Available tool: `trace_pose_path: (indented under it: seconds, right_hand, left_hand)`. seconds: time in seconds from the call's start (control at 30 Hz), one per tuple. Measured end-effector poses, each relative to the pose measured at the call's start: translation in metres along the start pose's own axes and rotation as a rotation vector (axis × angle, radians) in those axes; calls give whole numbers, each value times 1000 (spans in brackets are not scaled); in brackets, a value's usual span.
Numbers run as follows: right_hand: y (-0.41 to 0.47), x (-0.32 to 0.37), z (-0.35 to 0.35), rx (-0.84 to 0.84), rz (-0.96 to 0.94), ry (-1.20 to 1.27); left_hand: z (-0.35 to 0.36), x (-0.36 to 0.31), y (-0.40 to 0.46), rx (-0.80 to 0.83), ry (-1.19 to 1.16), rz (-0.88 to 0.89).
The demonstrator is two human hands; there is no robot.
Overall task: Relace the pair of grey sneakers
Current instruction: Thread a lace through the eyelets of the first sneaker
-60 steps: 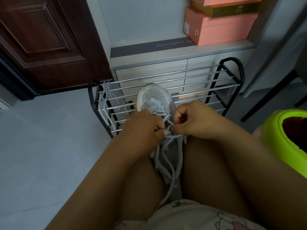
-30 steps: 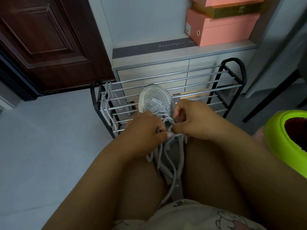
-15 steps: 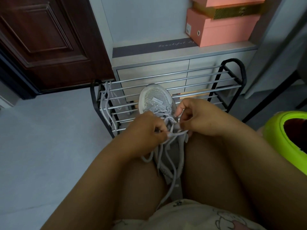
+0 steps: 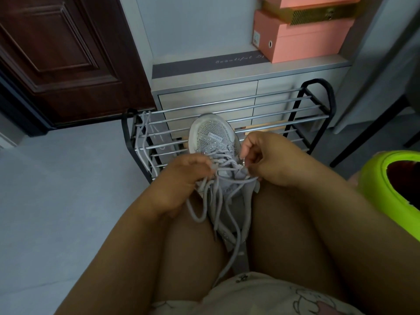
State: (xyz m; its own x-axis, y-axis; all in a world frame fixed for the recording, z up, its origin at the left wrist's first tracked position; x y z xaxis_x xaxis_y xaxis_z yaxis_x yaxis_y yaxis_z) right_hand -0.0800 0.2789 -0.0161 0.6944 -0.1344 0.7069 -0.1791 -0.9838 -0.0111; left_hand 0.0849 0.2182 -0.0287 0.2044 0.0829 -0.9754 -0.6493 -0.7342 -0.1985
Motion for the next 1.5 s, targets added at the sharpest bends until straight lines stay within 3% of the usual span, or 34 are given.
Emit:
trace_pose_path:
  seconds: [0.07,0.13,0.23,0.33,0.43,0.7,1.13,1.5]
  right_hand:
    - [0,0,-1,-4,0,-11]
    - [-1,0,-2,17,4,-27]
    - [-4,5,-2,66,-11,-59]
    - [-7,13,2,59,-67,-101]
    - [-7,17,6,41,-112,-125]
    - [-10,2,-3,11,-149,-163]
    - [-11,8,-2,10,-258,-178]
    - [-7,-3,-1,181,-92,-49]
  left_hand:
    - [-3,2,-4,21,-154,-1]
    - [-5,2,-8,47,-109,5]
    - [-2,4,-9,55,318,24]
    - [2,6,-7,-124,698,79]
    - [7,6,-6,-254,867,157]
    - [-22,8,-13,-445,716,199]
    - [-13,7,-18,-391,843,355]
    - [-14,5,-12,-244,805,298]
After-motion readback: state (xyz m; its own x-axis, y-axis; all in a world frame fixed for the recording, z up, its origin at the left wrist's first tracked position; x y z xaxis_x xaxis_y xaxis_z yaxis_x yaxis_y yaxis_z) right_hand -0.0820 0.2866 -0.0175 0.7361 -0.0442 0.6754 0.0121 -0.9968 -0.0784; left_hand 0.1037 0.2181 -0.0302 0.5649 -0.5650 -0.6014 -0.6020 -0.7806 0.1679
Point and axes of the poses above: each hand's wrist, its own y-axis towards the middle knuckle, its own z-axis out of the palm, x = y × z, the point moved 4 cm from there along y, towards the middle knuckle, and after that the axes turned 3 degrees about -z, right-handed, at the moved point
